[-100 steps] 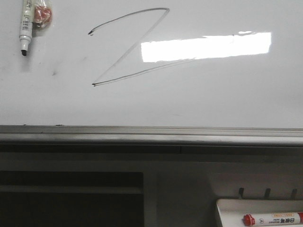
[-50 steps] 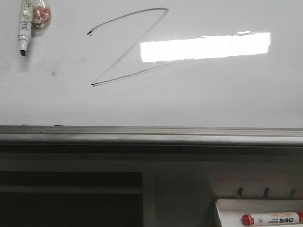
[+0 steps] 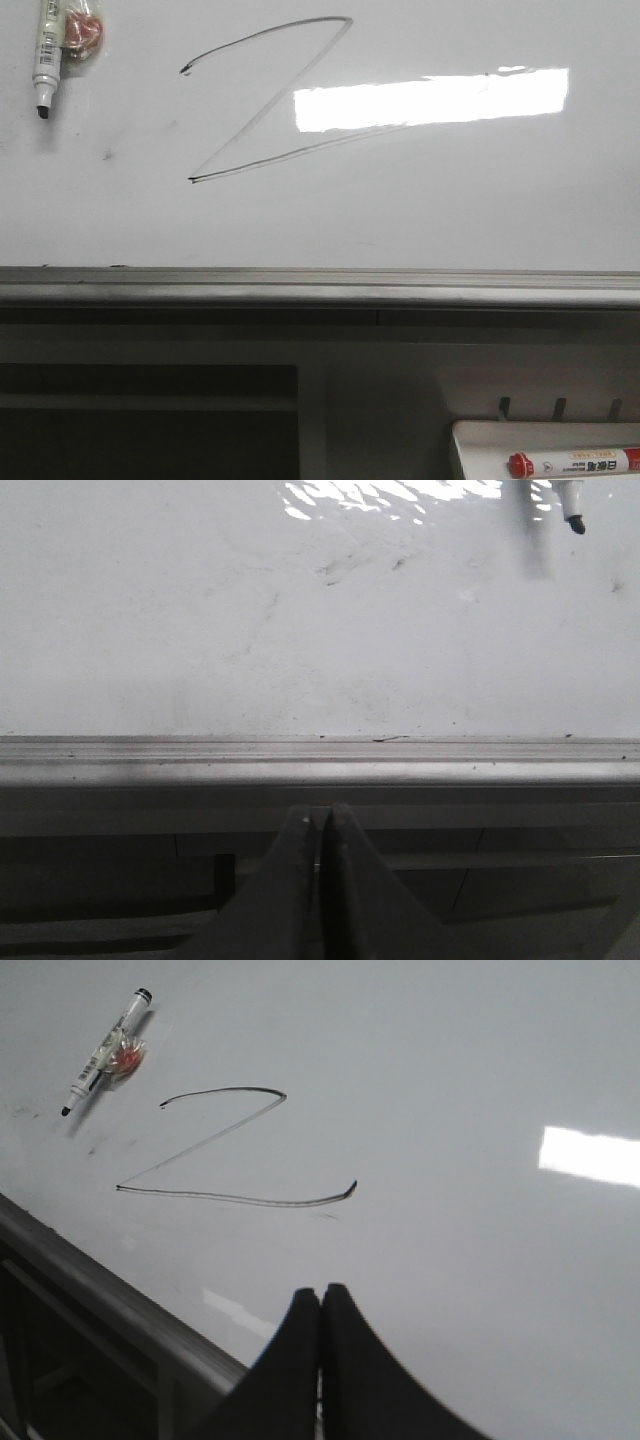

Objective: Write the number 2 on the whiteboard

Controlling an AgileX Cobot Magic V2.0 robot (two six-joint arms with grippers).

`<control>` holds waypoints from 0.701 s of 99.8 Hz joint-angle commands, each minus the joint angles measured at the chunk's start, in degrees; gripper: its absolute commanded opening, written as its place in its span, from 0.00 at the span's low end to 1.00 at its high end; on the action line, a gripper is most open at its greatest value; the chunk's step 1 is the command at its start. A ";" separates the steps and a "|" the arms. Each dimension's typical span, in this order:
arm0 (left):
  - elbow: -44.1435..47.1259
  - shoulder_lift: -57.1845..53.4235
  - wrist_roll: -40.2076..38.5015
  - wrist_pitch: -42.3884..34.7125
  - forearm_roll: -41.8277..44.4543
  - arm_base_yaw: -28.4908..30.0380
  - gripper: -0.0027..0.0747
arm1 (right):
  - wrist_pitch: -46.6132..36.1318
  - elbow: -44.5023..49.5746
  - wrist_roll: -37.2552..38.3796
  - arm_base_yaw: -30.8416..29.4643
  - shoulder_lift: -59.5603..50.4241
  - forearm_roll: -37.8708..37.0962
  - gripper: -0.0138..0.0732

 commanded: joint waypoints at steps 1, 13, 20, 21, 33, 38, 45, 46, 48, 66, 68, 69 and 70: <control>0.55 -1.47 -0.22 -2.85 -0.77 0.09 0.01 | -5.06 -1.35 -1.21 -4.60 -0.42 4.00 0.09; 0.55 -1.47 -0.22 -2.85 -0.77 0.09 0.01 | -8.92 -1.35 -10.26 -13.41 -0.42 16.07 0.09; 0.55 -1.47 -0.22 -2.85 -0.77 0.09 0.01 | -10.67 -1.35 -16.46 -19.24 -0.42 24.04 0.09; 0.55 -1.47 -0.22 -2.85 -0.77 0.09 0.01 | -10.93 -1.35 -17.14 -20.44 -0.42 25.74 0.09; 0.55 -1.47 -0.22 -2.85 -0.77 0.09 0.01 | -14.04 -0.70 -29.99 -31.55 -0.42 40.17 0.09; 0.55 -1.47 -0.22 -2.85 -0.77 0.09 0.01 | -16.54 0.35 -35.55 -36.99 -0.42 46.49 0.09; 0.55 -1.47 -0.22 -2.85 -0.77 0.09 0.01 | -21.07 2.90 -43.58 -45.06 -0.42 56.51 0.09; 0.55 -1.47 -0.22 -2.85 -0.77 0.09 0.01 | -21.64 3.22 -45.16 -46.66 -0.42 57.48 0.09; 0.55 -1.47 -0.22 -2.85 -0.77 0.09 0.01 | -23.49 4.29 -47.26 -48.21 -0.42 60.02 0.09; 0.55 -1.47 -0.22 -2.85 -0.77 0.09 0.01 | -38.29 11.50 -49.99 -62.98 -0.42 63.54 0.09; 0.55 -1.47 -0.22 -2.85 -0.77 0.09 0.01 | -37.76 11.36 -49.99 -63.93 -0.42 63.54 0.09; 0.55 -1.47 -0.22 -2.85 -0.77 0.09 0.01 | -37.38 11.36 -49.99 -64.21 -0.42 63.54 0.09; 0.55 -1.47 -0.22 -2.85 -0.77 0.09 0.01 | -37.38 11.36 -49.99 -64.71 -0.42 63.54 0.09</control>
